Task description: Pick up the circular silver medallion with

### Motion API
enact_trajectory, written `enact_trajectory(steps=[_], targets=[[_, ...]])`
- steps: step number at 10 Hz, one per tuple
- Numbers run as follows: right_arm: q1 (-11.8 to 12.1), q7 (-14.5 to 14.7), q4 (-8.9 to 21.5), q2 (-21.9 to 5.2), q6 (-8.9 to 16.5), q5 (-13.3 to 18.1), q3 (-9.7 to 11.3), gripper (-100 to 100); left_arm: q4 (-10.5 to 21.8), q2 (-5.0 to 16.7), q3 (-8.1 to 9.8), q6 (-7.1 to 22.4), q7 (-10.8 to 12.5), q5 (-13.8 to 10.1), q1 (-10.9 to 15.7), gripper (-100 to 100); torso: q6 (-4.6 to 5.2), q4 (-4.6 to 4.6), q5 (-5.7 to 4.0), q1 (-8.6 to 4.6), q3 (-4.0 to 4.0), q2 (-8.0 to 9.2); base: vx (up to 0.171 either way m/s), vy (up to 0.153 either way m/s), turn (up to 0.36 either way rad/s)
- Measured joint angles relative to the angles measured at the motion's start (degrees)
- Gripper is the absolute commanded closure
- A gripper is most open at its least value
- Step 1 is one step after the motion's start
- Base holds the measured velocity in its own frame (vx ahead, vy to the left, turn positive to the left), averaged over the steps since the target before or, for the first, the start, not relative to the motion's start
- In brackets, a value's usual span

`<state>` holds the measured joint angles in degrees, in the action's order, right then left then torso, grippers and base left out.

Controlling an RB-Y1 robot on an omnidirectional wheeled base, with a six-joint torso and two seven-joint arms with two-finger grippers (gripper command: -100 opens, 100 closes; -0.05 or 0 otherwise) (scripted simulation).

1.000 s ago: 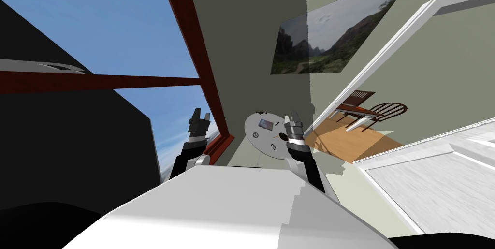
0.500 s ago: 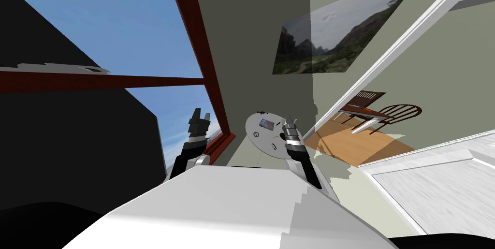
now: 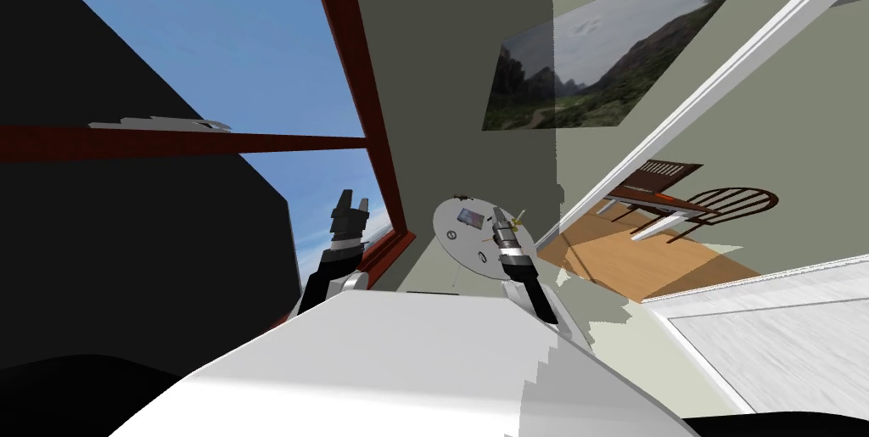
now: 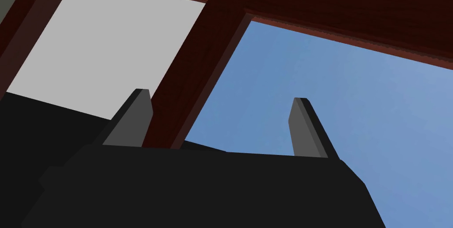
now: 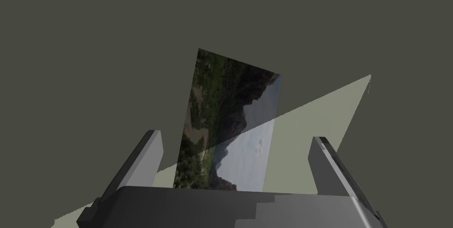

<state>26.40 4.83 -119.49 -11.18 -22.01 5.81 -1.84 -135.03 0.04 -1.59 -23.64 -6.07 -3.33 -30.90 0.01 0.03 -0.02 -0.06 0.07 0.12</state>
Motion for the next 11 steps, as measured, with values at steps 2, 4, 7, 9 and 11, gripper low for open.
enact_trajectory(steps=[2, 4, 7, 9, 11], targets=[[-0.98, -0.53, 2.96, -1.80, 0.63, 0.94, -0.60, -100, 0.00, 0.00, 0.00, 0.00, 0.00, 0.00, 0.00, 0, 0.00, 0.00, 0.00, 0.00, 0.00, 0.00, -0.042, -0.009, 0.105], [-1.39, -0.87, 6.34, -2.96, 0.37, 2.21, -0.76, -100, 0.00, 0.00, 0.00, 0.00, 0.00, 0.00, 0.00, 0, 0.01, 0.01, 0.00, -0.01, 0.01, 0.02, -0.043, -0.012, 0.127], [-2.22, -1.73, 11.59, -5.44, 0.47, 4.21, -1.33, -100, 0.00, 0.00, 0.00, 0.00, 0.00, 0.00, 0.00, 0, -0.02, 0.00, 0.00, 0.00, 0.00, 0.00, -0.037, -0.008, 0.101], [-2.82, -2.27, 14.54, -6.91, 0.98, 5.52, -1.60, -100, 0.00, 0.00, 0.00, 0.00, 0.00, 0.00, 0.01, 0, -0.02, 0.01, 0.01, 0.02, 0.02, 0.03, -0.044, -0.003, 0.139], [-3.66, -2.46, 19.19, -7.88, 0.55, 7.04, -1.71, -100, 0.00, 0.00, 0.00, 0.00, 0.00, 0.00, 0.00, 0, -0.01, 0.00, 0.01, 0.01, 0.00, 0.00, -0.034, -0.002, 0.142]])
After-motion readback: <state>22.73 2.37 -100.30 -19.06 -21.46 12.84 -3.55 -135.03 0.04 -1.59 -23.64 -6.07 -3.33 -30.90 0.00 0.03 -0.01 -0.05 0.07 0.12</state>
